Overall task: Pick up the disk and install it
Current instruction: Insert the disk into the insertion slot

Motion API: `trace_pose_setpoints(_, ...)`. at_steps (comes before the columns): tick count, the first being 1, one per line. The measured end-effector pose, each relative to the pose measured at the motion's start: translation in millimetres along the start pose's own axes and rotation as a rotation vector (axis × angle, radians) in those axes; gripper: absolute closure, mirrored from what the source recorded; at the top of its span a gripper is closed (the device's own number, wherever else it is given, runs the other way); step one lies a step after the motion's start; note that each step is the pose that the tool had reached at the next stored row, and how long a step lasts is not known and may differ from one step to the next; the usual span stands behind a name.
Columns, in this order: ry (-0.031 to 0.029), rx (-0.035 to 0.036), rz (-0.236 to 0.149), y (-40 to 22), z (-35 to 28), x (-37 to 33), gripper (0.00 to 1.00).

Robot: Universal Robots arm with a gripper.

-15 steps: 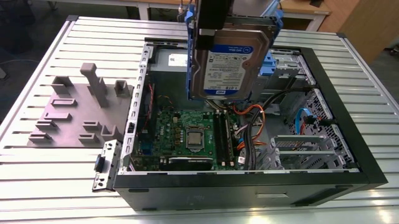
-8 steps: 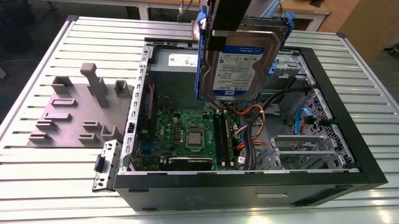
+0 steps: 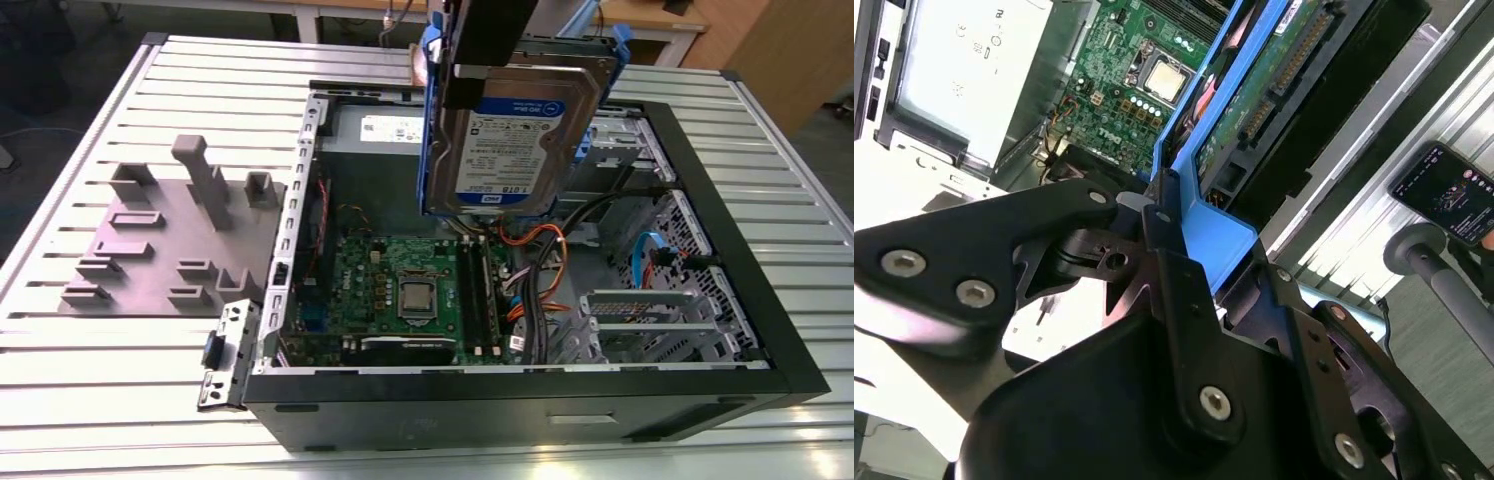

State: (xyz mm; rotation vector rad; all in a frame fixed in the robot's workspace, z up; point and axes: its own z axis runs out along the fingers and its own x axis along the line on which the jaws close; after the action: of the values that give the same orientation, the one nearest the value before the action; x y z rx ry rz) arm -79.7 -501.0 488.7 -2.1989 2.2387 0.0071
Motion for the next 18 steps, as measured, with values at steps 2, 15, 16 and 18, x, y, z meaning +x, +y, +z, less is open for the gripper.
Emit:
trace_pose_setpoints(2,-0.0001,0.0,0.0,0.0,0.0,0.0,0.64)
trace_pose_setpoints(15,0.0002,-0.0001,0.0,-2.5,2.7,21.2,0.64)
trace_pose_setpoints(16,0.0,0.0,0.0,-4.2,3.0,22.5,0.64)
trace_pose_setpoints(18,-0.0002,0.0001,0.0,-9.3,3.6,24.1,0.64)
